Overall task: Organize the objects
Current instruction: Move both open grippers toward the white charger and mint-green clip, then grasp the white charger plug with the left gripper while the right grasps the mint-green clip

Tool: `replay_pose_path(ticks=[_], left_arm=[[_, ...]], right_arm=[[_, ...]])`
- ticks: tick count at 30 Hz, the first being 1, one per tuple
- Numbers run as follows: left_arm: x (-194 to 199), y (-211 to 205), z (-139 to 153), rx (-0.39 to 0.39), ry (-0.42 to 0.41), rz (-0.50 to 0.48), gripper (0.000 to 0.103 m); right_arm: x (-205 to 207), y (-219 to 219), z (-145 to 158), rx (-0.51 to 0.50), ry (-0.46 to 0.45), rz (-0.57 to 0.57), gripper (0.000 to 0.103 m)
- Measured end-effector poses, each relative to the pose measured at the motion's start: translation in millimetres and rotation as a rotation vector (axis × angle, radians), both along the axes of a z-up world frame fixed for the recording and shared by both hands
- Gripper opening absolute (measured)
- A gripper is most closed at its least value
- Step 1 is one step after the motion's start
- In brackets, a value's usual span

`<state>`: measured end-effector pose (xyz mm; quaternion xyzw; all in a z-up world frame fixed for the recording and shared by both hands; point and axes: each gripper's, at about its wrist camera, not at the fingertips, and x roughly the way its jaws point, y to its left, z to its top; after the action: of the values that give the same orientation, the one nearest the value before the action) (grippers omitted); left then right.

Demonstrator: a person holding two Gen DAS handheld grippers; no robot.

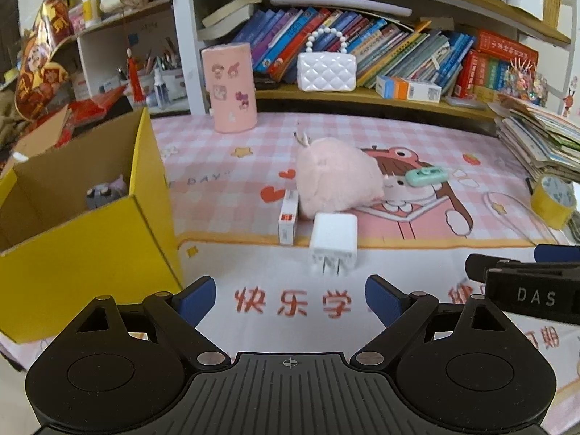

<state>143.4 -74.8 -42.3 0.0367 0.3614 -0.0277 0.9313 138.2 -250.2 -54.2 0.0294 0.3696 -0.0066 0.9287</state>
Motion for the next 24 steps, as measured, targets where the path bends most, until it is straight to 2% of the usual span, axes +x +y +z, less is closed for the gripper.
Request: replay_pose_path(ticks=[4,8,11,15,17,24], left_arm=[[13.4,-6.9,-2.0,-0.007,-0.001,-0.004,0.088],[35.7,-14.0,-9.3,-0.029,0.03,-0.016,0.07],[53.5,-20.8,-18.3,-0.032,0.055,-0.024,0.062],[69.5,-32.6,-27.2,-0.008,0.077,-0.054,0.06],[76.5,-38.5,-31.9,0.005,0.089,-0.062,0.055],[93.7,-43.7,-45.4,0.011,0.138,-0.046,0.049]], right_arm=[[15.2,-7.0,1.8,0.013,-0.017,-0.003,0.082],[33.7,-13.6,4.2,0.015,-0.032,0.0,0.082],[48.0,-18.0,4.6,0.017,-0.038,0.006,0.082],[66.5,-23.5,2.7,0.013,-0.04,0.016,0.082],[75.2,-24.8,0.1,0.005,-0.041,0.027,0.082],[116.7,-30.7,-17.1,-0.043,-0.032,0.062,0.082]])
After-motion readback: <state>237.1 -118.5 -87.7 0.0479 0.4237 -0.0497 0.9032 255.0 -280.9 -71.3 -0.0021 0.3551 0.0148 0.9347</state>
